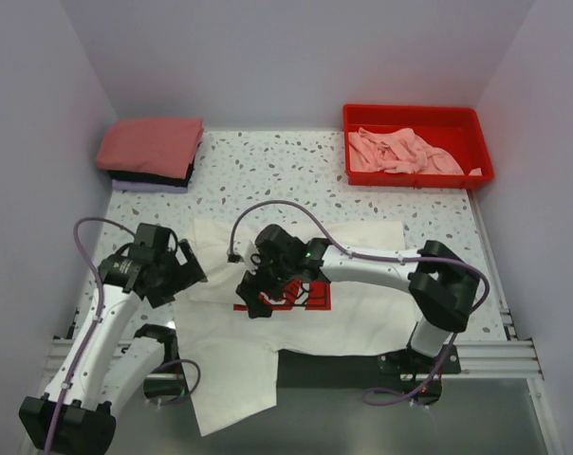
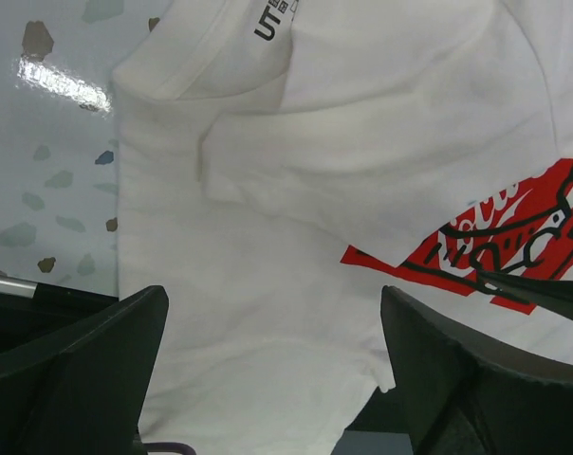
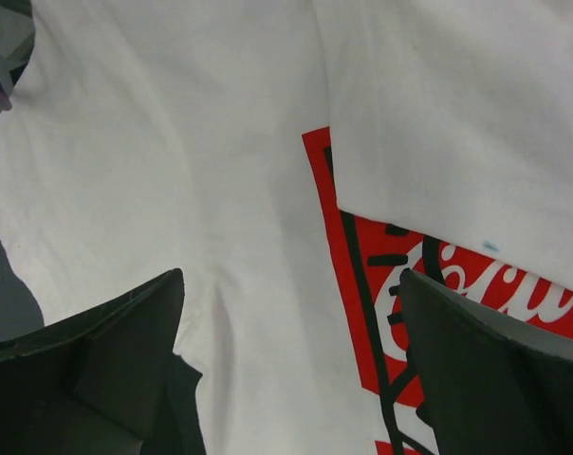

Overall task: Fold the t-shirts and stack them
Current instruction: Fold the tshirt

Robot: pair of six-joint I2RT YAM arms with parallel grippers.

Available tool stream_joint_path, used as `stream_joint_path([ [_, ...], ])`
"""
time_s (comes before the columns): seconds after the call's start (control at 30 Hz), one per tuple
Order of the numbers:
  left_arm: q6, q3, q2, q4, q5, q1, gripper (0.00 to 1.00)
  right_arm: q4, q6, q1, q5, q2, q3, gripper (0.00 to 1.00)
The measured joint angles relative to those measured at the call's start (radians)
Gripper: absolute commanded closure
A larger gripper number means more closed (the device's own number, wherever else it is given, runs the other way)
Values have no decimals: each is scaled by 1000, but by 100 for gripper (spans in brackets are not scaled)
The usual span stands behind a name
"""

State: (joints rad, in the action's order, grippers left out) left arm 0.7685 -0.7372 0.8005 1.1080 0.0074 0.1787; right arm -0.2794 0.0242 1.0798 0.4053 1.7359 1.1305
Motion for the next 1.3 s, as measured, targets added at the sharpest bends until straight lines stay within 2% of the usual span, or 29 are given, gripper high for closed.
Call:
stream_joint_path([
  [0.2,2,-39,-36,10,2,1,0,-45,33,0,-100,-140,-2,1],
  [0.4,-2,-39,42,-113,49,1,0,-77,90,-52,-241,-246,-17,1],
  [0.47,-2,-38,98,-192,72,1,0,-77,122,-115,-263,-272,-42,1],
  [0.67,5,-33,260,-453,105,1,0,-97,221,-410,-312,-292,-112,1],
  [0.87,16,-19,489,-705,105,2,0,-116,259,-591,-337,-290,-142,1],
  [1.03,16,-43,694,-781,83,2,0,-104,259,-724,-336,-237,-142,1],
  [1.3,14,-149,814,-809,16,-2,0,-71,271,-898,-293,-59,-157,1],
])
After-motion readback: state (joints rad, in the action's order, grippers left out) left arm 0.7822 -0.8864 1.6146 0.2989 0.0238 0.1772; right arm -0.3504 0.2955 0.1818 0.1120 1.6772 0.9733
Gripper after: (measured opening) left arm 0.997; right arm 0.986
